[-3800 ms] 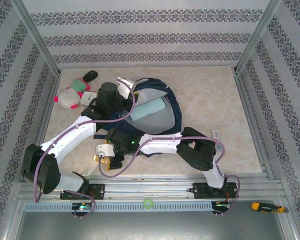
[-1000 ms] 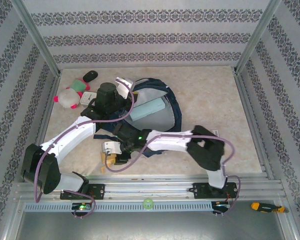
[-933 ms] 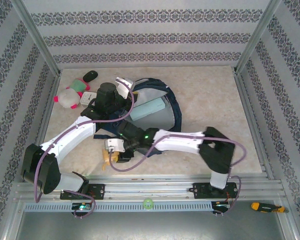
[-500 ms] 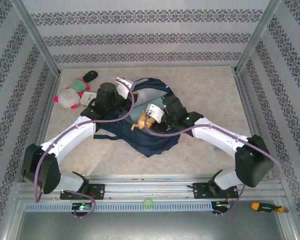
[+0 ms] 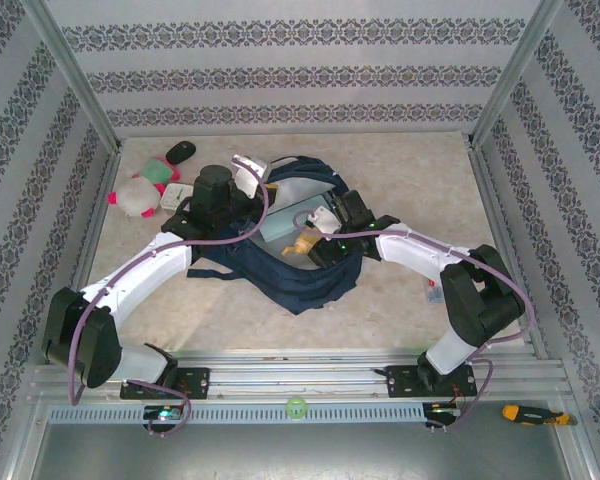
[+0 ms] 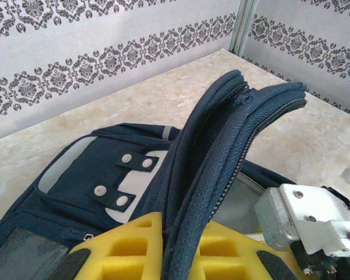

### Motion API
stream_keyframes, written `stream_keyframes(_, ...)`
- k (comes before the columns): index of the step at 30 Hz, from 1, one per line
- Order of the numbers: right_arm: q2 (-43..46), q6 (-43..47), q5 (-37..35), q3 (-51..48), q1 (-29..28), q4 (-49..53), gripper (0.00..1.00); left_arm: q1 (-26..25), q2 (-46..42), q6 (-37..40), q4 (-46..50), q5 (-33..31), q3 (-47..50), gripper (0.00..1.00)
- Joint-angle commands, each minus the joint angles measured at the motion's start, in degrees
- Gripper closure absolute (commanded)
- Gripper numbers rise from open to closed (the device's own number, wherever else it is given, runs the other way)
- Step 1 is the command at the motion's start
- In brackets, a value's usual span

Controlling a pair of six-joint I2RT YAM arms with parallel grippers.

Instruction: Pack books, pencil case, and school supplies into a backpack

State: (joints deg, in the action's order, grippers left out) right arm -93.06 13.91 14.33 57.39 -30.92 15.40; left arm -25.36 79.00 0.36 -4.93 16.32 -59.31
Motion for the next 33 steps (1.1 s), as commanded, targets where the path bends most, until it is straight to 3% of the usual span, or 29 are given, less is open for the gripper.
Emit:
stream_keyframes(1, 0.8, -4.5, -0.6, 2.1, -0.4, -2.1, 0.32, 0.9, -2.0, -1.0, -7.3, 1.6, -0.7, 0.99)
stream_keyframes(5, 3.7, -9.4, -0.3, 3.5, 0.1, -1.1, 0.12, 0.9, -1.7, 2.4, -8.1, 4.3, 1.2, 0.99)
stream_keyframes(9, 12.3, -11.6, 2.0, 0.4, 0.7, -1.2, 0.08, 0.9, -1.3, 4.7, -7.0, 9.1, 2.2, 0.94)
stream_keyframes(11, 16.6, -12.0, 2.5, -1.0, 1.0, -0.4, 0.07, 0.9, -1.2, 5.3, -6.0, 11.8, 2.3, 0.86)
stream_keyframes(16, 28.0, -8.6, 2.2, -4.4, 1.0, 0.9, 0.1, 1.9, -3.3, 5.6, -0.5, 14.3, 1.8, 0.46)
stream_keyframes(19, 32.2, -4.9, 1.5, -4.7, 0.8, 1.8, 0.1, 5.6, -6.1, 5.5, 5.0, 15.7, 2.3, 0.37)
stream_keyframes(21, 32.6, -2.7, 1.5, -4.0, 0.6, 3.1, 0.11, 8.8, -8.2, 6.6, 8.8, 16.3, 3.2, 0.36)
stream_keyframes(26, 28.4, 2.2, 3.6, -2.8, -1.1, 3.4, 0.15, 14.4, -10.4, 23.2, 24.7, 19.0, 3.4, 0.34)
stream_keyframes(30, 25.3, -2.9, 6.1, -0.8, -1.3, -2.3, 0.16, 17.4, -11.4, 24.8, 24.4, 22.2, 5.7, 0.33)
stream_keyframes(33, 21.5, -6.1, 7.2, 0.8, -1.6, -3.7, 0.2, 17.4, -9.4, 30.9, 27.0, 18.8, 7.4, 0.33)
